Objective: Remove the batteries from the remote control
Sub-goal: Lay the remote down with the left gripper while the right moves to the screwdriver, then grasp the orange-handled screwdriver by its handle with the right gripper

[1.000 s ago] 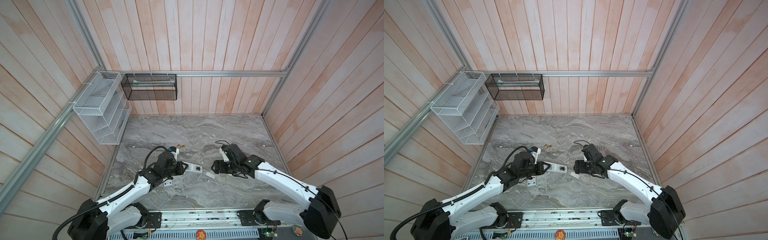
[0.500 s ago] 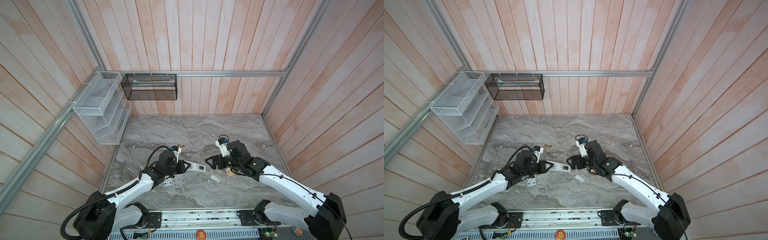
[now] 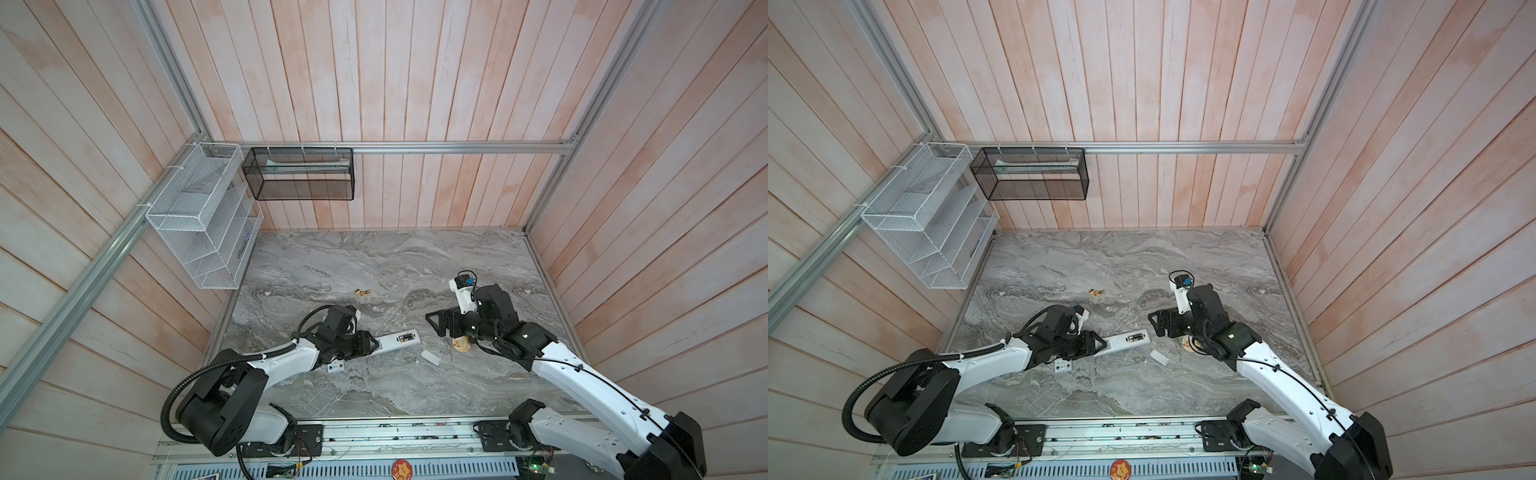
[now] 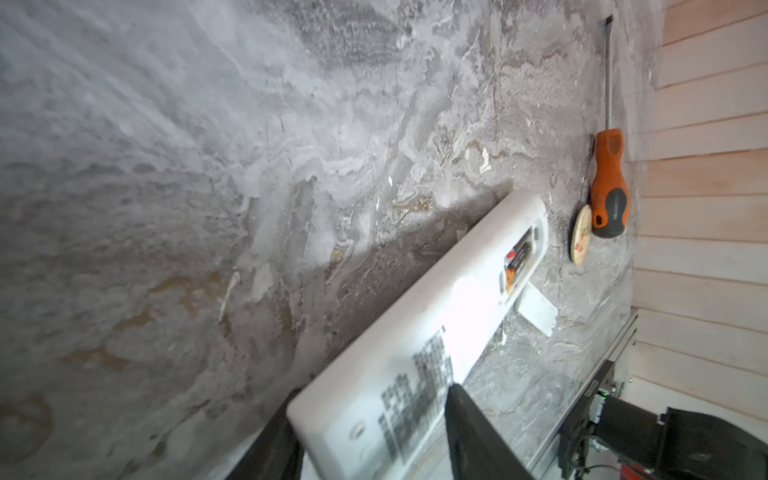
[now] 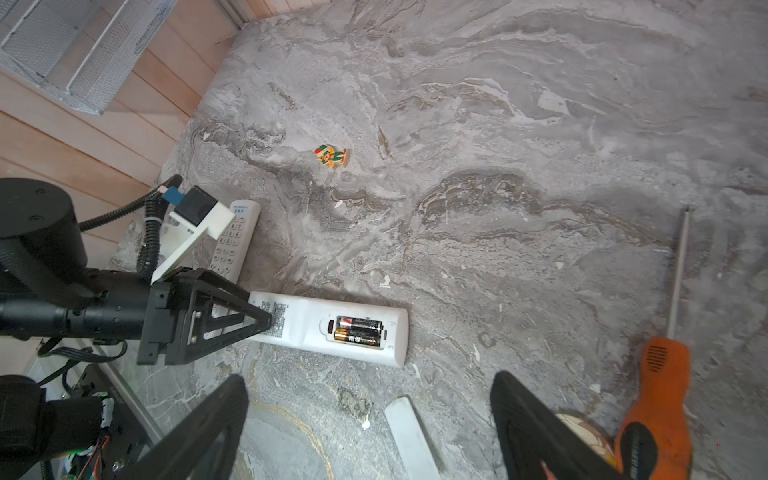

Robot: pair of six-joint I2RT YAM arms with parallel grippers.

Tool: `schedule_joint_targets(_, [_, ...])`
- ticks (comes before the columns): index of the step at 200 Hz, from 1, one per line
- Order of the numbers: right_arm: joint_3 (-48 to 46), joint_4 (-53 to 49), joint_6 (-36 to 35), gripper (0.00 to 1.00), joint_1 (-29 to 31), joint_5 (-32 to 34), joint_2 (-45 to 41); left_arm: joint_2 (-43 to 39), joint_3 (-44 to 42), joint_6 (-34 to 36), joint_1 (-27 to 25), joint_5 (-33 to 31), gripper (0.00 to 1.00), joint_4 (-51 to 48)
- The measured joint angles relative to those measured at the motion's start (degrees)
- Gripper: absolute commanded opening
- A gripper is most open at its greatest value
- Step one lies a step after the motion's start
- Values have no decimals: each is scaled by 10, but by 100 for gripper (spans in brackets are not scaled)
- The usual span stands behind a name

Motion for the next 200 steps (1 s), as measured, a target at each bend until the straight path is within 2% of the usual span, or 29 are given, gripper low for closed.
schedule_joint_targets(25, [0,-21,13,93,-36,-7,4,0,0,5,6,0,79,-2])
schedule_joint_targets(42, [2,-50,23,93,-90,-14,24,-6,2,10,9,-1,86,-7])
schedule_joint_targets(61, [5,-88,26,93,-153,-13,56,-25,4,16,10,-7,89,-29])
schedule_joint_targets(74, [6,-113,24,91,-175,-6,71,-47,8,19,10,-17,91,-50])
schedule_joint_targets(113, [17,-142,5,82,-181,27,112,-141,35,22,11,-38,94,-89])
schedule_joint_targets(134, [22,-143,-14,73,-181,43,156,-177,44,21,11,-35,95,-89])
schedule_joint_targets(200, [39,-136,-42,57,-182,71,252,-198,44,19,11,-30,95,-97])
